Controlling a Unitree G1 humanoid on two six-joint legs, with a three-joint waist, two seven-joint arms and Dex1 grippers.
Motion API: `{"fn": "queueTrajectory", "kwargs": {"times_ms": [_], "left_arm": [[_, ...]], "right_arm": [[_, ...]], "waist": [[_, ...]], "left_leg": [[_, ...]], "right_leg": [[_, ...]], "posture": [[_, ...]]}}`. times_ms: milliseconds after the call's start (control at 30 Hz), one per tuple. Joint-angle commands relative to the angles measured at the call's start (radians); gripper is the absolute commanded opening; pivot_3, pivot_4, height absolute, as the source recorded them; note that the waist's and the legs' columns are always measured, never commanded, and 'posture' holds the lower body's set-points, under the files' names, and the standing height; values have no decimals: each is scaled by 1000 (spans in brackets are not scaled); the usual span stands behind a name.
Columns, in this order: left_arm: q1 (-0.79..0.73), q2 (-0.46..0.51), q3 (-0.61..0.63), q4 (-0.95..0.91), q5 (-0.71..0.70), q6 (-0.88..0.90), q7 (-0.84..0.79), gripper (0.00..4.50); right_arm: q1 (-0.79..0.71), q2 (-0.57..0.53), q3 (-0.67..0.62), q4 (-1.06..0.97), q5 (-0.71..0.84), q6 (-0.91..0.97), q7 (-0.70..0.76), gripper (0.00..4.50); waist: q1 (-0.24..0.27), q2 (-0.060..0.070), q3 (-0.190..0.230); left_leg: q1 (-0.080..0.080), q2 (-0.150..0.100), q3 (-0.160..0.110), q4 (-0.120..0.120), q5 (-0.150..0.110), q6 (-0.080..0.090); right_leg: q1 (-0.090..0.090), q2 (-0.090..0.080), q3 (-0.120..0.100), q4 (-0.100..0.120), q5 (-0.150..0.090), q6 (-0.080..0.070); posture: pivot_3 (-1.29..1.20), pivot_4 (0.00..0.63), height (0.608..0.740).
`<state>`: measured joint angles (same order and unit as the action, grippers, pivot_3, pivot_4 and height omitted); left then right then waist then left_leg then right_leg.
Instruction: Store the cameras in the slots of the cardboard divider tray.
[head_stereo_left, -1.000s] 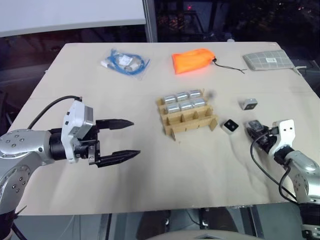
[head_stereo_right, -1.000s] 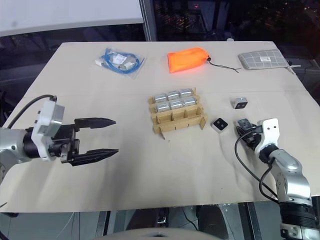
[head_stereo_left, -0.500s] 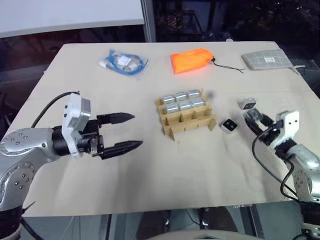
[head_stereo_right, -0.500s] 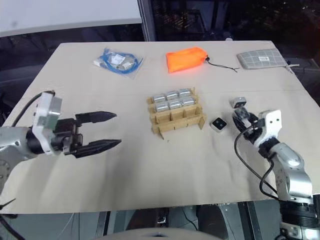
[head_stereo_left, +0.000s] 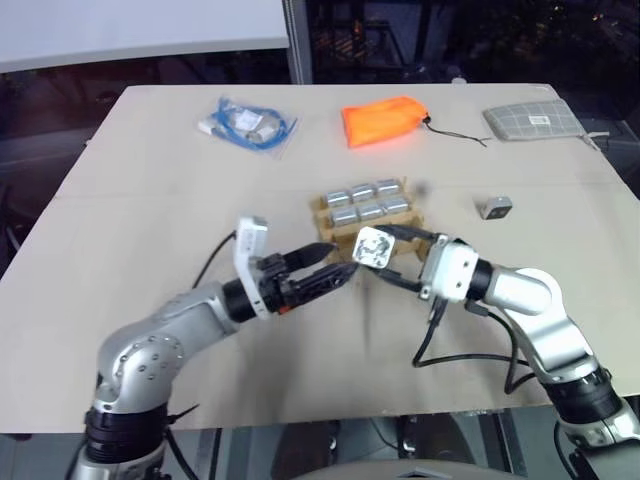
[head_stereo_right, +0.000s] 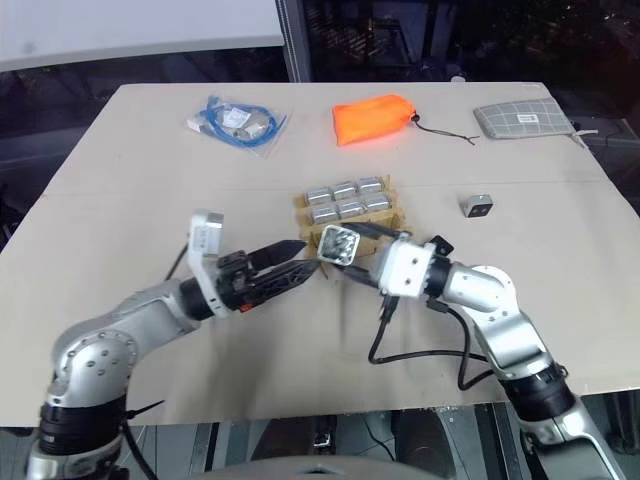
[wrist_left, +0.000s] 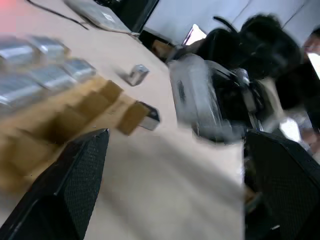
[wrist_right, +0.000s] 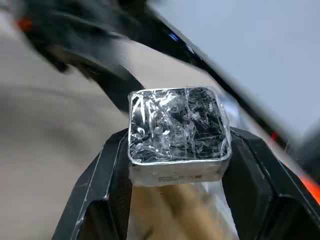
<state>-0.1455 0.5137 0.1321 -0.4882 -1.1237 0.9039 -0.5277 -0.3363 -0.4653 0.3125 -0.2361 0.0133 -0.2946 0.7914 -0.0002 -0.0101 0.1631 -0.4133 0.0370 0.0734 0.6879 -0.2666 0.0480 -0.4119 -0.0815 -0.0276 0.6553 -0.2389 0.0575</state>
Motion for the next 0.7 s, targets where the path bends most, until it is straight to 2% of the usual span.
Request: {"fn": "queueTrajectory", "kwargs": {"times_ms": [33,233,300,533,700], "left_arm": [[-13,-29,-5,-4,-25,-1,34,4500],[-12,-17,23,-4,-80,14,41,4500],[-5,-2,33,-9,-102,23,38,3983],[8,73,41,-12,-144,66,-13,3983],[3,85,33,-1,-137,60,-24,3983]], "right_arm": [[-46,3,44,52,-89,-168,3,1951],[-55,5,54,117,-134,-249,-23,1951],[-54,8,49,127,-139,-255,-34,1951],[-64,13,22,141,-136,-253,-70,1951],[-68,10,21,139,-141,-257,-80,1951]], "waist": [[-2,0,0],[-3,0,0],[-5,0,0],[-8,-1,0],[-8,-1,0]], "left_leg": [[0,0,0,0,0,0],[0,1,0,0,1,-1],[0,1,0,0,1,-1],[0,1,0,0,1,-1],[1,1,0,0,1,-1]], "right_leg": [[0,0,0,0,0,0],[0,0,0,0,0,0],[0,0,0,0,0,0],[0,0,0,1,0,0],[0,0,0,1,0,0]], "posture": [[0,150,740],[0,150,740],[0,150,740],[0,150,740],[0,150,740]]}}
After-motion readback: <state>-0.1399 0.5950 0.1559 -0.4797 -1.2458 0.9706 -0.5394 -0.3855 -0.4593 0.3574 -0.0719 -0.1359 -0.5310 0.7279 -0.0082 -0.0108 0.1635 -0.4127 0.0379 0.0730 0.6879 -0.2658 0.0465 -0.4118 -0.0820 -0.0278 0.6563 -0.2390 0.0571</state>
